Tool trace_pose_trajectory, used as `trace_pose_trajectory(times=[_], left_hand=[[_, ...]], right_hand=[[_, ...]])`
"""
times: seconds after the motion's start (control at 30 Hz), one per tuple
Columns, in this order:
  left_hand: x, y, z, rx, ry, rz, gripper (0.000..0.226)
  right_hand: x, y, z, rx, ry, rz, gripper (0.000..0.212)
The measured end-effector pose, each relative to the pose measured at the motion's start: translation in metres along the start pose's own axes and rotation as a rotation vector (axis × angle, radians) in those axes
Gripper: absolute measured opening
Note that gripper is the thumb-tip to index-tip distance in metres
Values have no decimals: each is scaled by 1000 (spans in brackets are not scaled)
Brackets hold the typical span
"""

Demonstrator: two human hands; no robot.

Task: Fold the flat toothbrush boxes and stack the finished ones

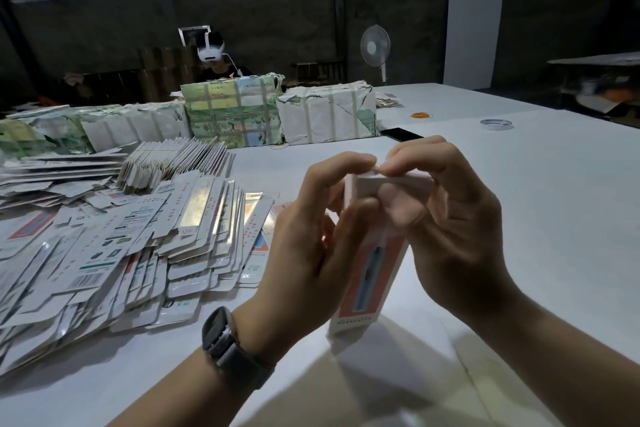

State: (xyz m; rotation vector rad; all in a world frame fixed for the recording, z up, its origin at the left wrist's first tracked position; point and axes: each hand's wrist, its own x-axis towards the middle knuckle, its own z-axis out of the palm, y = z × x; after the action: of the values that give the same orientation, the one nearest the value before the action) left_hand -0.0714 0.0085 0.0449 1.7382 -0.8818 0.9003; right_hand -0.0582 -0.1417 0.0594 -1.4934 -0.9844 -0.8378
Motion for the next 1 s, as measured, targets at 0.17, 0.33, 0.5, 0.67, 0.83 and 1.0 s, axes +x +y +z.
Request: trace_pose_trajectory(times=[0.17,0.33,0.5,0.67,0.83,1.0], left_hand=[[-2,-1,-1,31,-38,23,32],[-2,-2,0,47,-43,30,34],[-3,-3,0,43,-65,23,42],[-5,-6,1,44,-91,18,40],[-4,-6,0,20,-125,6,41],[0,-6,-4,-5,-183,14,48]], right_hand=[[-2,1,3,59,-3,-34,20],[-1,2,2,67,21,-51,18],[-1,0,2,56,68,-46,19],[2,-3,-3,47,121,10,20],[2,-5,-5,57,123,44,18],[4,-9,-10,4,131,25,17]])
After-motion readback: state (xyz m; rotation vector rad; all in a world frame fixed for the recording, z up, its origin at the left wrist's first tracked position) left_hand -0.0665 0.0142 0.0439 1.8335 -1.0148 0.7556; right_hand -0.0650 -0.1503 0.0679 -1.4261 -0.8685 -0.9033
